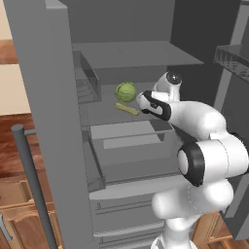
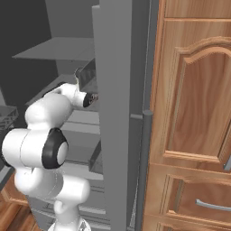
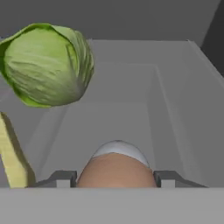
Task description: Pick the egg and butter from the fridge and place them by the bowl for mixing.
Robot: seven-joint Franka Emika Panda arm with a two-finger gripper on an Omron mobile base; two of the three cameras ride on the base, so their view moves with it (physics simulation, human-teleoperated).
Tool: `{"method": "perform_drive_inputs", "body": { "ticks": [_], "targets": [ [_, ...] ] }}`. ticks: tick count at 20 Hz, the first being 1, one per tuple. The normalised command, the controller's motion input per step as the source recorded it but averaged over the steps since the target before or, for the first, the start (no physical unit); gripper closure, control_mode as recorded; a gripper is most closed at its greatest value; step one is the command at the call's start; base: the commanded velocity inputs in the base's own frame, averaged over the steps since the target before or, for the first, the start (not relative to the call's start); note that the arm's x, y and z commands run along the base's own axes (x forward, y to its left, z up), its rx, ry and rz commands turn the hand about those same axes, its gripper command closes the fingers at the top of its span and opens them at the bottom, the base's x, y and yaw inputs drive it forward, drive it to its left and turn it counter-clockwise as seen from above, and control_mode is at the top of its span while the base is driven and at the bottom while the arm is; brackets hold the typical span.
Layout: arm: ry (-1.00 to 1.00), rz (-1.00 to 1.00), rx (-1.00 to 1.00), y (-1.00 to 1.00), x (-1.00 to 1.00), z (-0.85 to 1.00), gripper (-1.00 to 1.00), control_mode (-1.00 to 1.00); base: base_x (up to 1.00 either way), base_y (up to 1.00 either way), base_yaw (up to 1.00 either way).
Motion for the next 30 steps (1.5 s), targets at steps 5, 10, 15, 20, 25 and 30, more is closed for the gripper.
{"method": "perform_drive_inputs", "body": {
  "ticks": [5, 10, 15, 20, 25, 30],
  "targets": [
    [-0.01, -0.02, 0.02, 0.0, -1.0, 1.0, 1.0, -1.0, 0.0, 0.0, 0.0],
    [0.08, 0.0, 0.0, 0.0, -1.0, 0.66, 1.0, -1.0, 0.0, 0.0, 0.0],
    [0.16, 0.01, -0.01, 0.0, -1.0, 0.18, 1.0, -1.0, 0.0, 0.0, 0.0],
    [0.08, 0.06, -0.05, -0.01, -1.0, -0.16, 1.0, -1.0, 0.0, 0.0, 0.0],
    [-0.47, 0.08, 0.0, -0.01, -0.9, -0.08, 1.0, -1.0, 0.0, 0.0, 0.0],
    [0.0, 0.03, 0.0, 0.0, -0.22, -0.03, 1.0, -1.0, 0.0, 0.0, 0.0]
  ]
}}
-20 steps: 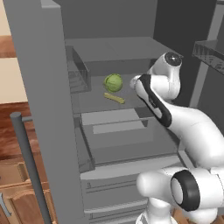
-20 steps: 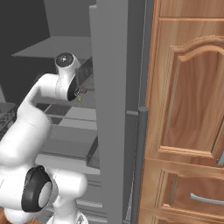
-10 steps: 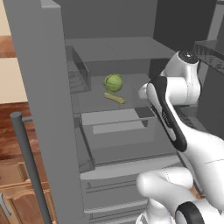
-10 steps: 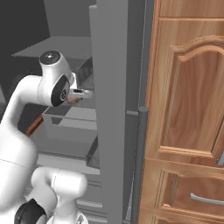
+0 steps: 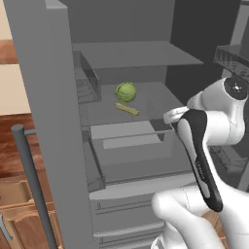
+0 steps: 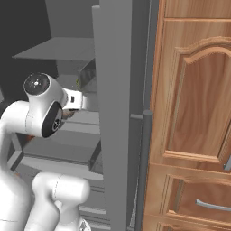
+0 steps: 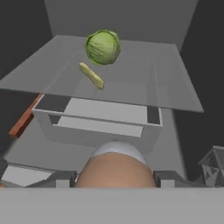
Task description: Pick the egg and butter from the fridge and place them by the bowl for mixing.
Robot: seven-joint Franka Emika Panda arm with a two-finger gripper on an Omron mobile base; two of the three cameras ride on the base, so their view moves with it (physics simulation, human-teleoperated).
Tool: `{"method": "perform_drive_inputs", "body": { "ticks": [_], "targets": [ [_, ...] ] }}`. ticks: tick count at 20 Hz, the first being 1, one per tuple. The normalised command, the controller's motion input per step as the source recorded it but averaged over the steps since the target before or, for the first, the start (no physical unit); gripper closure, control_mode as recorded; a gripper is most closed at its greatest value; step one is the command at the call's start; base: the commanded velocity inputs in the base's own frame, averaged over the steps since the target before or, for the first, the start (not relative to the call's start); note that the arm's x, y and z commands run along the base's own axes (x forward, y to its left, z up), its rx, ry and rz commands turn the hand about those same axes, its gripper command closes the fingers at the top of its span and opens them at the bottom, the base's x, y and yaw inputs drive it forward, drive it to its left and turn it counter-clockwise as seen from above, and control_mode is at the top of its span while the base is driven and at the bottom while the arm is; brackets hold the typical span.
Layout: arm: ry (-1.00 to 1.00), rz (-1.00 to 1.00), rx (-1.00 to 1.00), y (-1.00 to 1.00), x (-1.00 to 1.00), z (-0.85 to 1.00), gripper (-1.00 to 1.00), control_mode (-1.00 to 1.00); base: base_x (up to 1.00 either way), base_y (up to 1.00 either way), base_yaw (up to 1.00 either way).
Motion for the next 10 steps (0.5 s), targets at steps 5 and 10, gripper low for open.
{"method": "perform_drive_inputs", "body": {
  "ticks": [5, 10],
  "targets": [
    [0.0, 0.04, 0.0, 0.0, -0.2, -0.06, 1.0, 1.0, -0.8, 0.0, 0.19],
    [0.0, 0.0, 0.0, 0.0, 0.0, 0.0, 1.0, 1.0, -1.0, 0.0, 0.29]
  ]
}}
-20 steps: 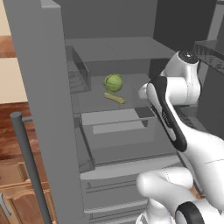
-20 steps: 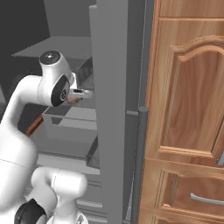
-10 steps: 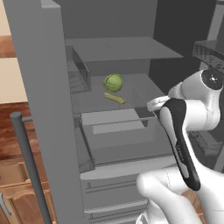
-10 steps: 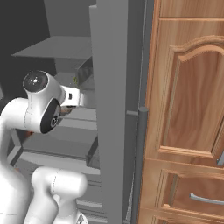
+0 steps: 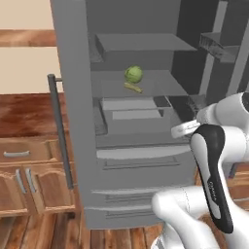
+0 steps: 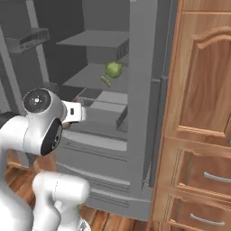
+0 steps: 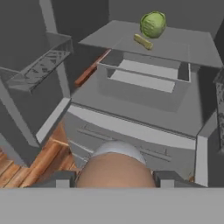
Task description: Pick the egg and butter from the fridge and place them by the bowl for mixing.
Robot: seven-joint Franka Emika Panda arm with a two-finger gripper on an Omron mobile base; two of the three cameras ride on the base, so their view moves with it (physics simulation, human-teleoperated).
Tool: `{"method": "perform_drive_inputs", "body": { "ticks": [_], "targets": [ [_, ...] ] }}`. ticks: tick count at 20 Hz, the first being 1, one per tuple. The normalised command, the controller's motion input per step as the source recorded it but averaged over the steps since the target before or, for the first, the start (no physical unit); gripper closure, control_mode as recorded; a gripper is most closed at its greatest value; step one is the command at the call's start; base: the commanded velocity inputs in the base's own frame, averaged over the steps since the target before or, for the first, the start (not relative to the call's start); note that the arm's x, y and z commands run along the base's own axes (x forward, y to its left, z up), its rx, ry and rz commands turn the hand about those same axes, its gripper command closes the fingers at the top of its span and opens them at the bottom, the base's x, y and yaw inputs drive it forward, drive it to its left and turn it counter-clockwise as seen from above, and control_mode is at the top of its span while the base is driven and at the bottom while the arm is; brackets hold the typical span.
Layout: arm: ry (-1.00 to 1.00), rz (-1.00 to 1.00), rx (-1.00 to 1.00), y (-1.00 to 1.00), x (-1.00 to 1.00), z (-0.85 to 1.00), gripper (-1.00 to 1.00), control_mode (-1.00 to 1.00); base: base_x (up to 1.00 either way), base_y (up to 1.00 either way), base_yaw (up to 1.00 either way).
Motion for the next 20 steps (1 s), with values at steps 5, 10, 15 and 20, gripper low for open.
{"method": "perform_drive_inputs", "body": {
  "ticks": [5, 10, 15, 20],
  "targets": [
    [0.0, 0.0, 0.0, 0.0, 0.0, 0.0, 1.0, 1.0, -0.73, 0.45, 0.3],
    [0.0, 0.0, 0.0, 0.0, 0.0, 0.0, 1.0, 1.0, -0.49, 0.59, 0.62],
    [0.0, 0.0, 0.0, 0.0, 0.0, 0.0, 1.0, 1.0, -0.25, 0.1, 0.86],
    [0.0, 0.0, 0.0, 0.0, 0.0, 0.0, 1.0, 1.0, -0.31, 0.1, 0.84]
  ]
}}
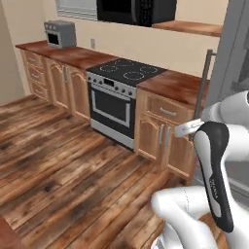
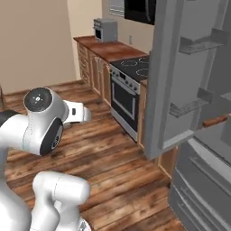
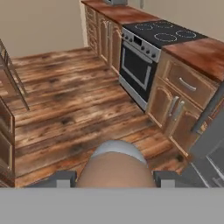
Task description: Pick the egg and butter from the fridge and place them by the bowl for mixing.
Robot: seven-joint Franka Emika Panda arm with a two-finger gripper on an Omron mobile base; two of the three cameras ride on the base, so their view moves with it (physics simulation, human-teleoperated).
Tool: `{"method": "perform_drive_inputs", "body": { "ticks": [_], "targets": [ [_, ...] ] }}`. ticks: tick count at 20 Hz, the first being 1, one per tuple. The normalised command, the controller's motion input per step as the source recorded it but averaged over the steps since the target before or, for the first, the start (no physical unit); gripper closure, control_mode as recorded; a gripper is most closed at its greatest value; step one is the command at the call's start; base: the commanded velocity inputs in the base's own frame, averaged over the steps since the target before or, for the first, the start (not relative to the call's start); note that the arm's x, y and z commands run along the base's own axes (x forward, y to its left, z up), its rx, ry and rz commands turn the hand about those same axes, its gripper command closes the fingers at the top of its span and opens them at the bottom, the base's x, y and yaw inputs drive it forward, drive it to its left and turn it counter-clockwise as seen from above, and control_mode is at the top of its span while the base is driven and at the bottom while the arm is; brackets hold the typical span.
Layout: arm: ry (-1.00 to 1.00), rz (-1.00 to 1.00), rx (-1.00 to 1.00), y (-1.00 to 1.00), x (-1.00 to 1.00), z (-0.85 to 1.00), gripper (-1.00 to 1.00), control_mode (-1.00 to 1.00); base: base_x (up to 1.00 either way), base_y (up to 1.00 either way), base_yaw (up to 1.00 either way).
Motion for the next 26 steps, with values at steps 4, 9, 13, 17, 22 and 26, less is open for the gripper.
{"method": "perform_drive_inputs", "body": {
  "ticks": [4, 9, 13, 17, 22, 26],
  "targets": [
    [0.0, 0.0, 0.0, 0.0, 0.0, 0.0, 1.0, 1.0, -0.25, 0.17, 0.86],
    [0.0, 0.0, 0.0, 0.0, 0.0, 0.0, 1.0, 1.0, -0.17, 0.02, 0.89],
    [0.0, 0.0, 0.0, 0.0, 0.0, 0.0, 1.0, 1.0, -0.25, 0.0, 0.9],
    [0.0, 0.0, 0.0, 0.0, 0.0, 0.0, 1.0, 1.0, -0.22, 0.0, 0.91],
    [0.0, 0.0, 0.0, 0.0, 0.0, 0.0, 1.0, 1.0, -0.15, 0.0, 0.91],
    [0.0, 0.0, 0.0, 0.0, 0.0, 0.0, 1.0, 1.0, -0.04, 0.0, 0.87]
  ]
}}
